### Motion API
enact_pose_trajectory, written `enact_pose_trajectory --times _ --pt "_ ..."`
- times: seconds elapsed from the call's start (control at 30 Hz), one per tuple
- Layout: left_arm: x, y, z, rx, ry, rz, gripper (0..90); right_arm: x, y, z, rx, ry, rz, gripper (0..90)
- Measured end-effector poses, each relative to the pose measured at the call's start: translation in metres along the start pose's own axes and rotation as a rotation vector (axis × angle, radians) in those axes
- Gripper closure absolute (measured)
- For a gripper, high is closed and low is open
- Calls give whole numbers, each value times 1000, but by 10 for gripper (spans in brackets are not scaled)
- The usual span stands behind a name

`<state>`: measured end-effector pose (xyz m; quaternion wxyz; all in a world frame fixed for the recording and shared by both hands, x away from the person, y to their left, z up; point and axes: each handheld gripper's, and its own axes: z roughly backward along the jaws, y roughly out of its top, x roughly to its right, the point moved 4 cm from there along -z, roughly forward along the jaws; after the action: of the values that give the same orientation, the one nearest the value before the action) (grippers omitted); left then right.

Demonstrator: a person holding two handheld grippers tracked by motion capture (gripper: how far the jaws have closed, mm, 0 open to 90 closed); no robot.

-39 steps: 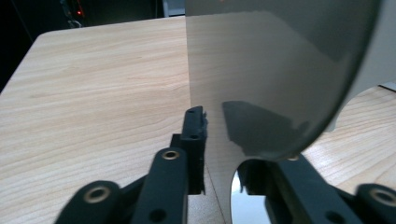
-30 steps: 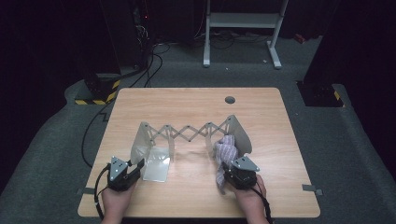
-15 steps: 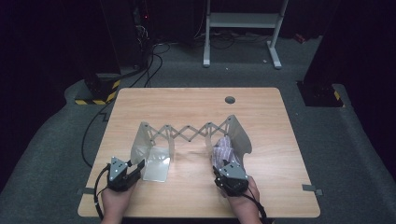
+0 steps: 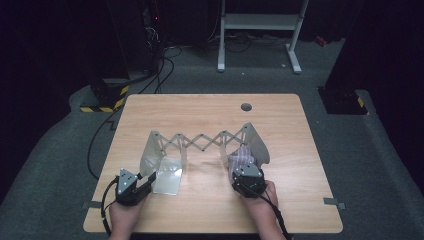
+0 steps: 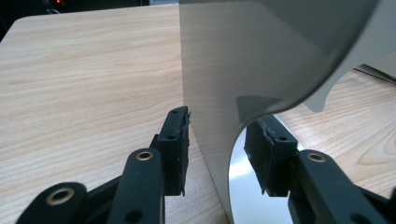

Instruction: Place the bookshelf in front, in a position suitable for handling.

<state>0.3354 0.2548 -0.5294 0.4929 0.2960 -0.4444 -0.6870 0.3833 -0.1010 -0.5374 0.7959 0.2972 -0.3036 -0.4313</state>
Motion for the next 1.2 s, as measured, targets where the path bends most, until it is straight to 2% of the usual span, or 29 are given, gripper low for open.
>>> enact_pose_trajectory --times 0.03,0.1,0.13,0.17,0.2,0.3,0.37,0.4,0.43,0.5,0.6,0.7,0.77,0.9,1.0,1.1,1.2 --pt "0 0 0 0 0 2 595 1 -1 2 -4 4 5 406" --pt "-1 0 0 1 0 3 594 4 0 18 40 16 -22 404" --pt "-2 0 0 1 0 2 594 6 -1 25 66 5 -18 394" --pt "-2 0 0 0 0 3 595 9 -2 29 76 0 -21 372" --pt "-2 0 -1 -1 -1 5 595 12 -3 30 76 17 -35 359" --pt "0 0 -1 -2 -3 0 595 13 -7 20 38 44 -39 332" --pt "1 0 0 -1 -5 -4 595 8 -6 14 29 53 -26 356" --pt "2 0 0 0 -5 -4 595 6 -5 10 22 43 -16 372" --pt "2 1 0 2 -4 -1 595 6 -3 7 14 33 -20 394" --pt "1 0 0 3 -3 2 597 6 -2 -1 -10 46 -46 432" --pt "1 -1 -2 -6 -4 2 597 6 -4 -11 -52 67 -61 482" --pt "2 0 -3 -4 -1 4 597 7 -5 -10 -51 110 -81 585" --pt "2 0 -5 -7 3 6 599 9 -7 -5 -44 122 -88 638" --pt "2 0 -8 -14 12 8 614 12 -23 17 -34 123 -71 655" --pt "1 2 -11 -5 24 11 645 19 -33 28 -28 112 -106 655" --pt "0 3 -12 -6 30 18 679 17 -25 24 -37 94 -88 651" --pt "0 3 -12 -3 29 23 698 10 -9 10 -41 94 -69 635"
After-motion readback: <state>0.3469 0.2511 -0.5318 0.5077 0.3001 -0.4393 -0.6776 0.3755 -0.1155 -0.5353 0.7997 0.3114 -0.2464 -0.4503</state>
